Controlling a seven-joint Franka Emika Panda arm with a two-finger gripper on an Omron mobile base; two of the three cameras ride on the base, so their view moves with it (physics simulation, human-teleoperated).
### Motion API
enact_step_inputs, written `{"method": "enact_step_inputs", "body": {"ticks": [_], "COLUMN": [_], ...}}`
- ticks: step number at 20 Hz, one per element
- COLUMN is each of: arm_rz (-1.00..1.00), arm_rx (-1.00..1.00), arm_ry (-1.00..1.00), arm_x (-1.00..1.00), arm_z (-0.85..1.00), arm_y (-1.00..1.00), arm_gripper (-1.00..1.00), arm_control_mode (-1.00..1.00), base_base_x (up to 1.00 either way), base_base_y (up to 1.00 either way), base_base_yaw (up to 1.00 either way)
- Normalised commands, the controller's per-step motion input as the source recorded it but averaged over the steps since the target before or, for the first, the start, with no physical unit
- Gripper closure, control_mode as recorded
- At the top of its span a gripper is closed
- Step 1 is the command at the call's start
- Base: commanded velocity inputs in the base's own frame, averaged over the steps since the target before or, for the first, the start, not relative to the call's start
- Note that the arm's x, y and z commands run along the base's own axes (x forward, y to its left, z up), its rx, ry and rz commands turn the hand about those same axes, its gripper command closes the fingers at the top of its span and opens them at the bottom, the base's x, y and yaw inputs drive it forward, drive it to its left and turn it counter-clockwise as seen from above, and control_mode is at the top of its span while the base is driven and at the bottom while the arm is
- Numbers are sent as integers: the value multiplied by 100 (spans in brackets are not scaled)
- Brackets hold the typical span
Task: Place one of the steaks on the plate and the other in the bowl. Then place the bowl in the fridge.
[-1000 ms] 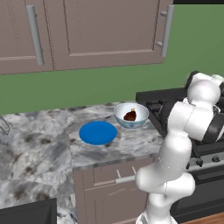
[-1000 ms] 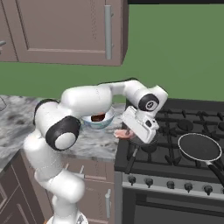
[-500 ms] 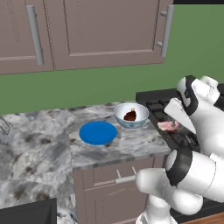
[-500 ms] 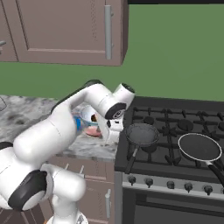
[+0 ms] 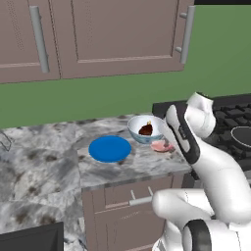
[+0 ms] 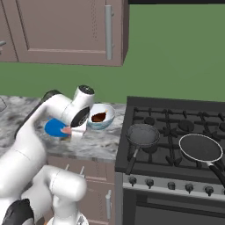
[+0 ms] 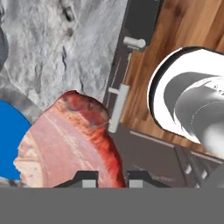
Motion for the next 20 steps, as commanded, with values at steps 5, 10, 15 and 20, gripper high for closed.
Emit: {"method": "enact_step_inputs", "body": {"ticks": [5, 10, 15, 20], "arm_rz": [0, -1, -3, 0], "arm_rx": [-20, -18, -14, -4], "arm_ry": [1, 1, 2, 8], "arm_x": [40, 63, 75, 76], "arm_z": [0, 0, 0, -6], "arm_y": [100, 88, 63, 1], "arm_gripper": [100, 100, 100, 100], "arm_control_mode": [-100, -100, -100, -100], "base_base_x": [0, 0, 0, 0], "base_base_y": [0, 0, 0, 0], "base_base_yaw": [0, 0, 0, 0]}}
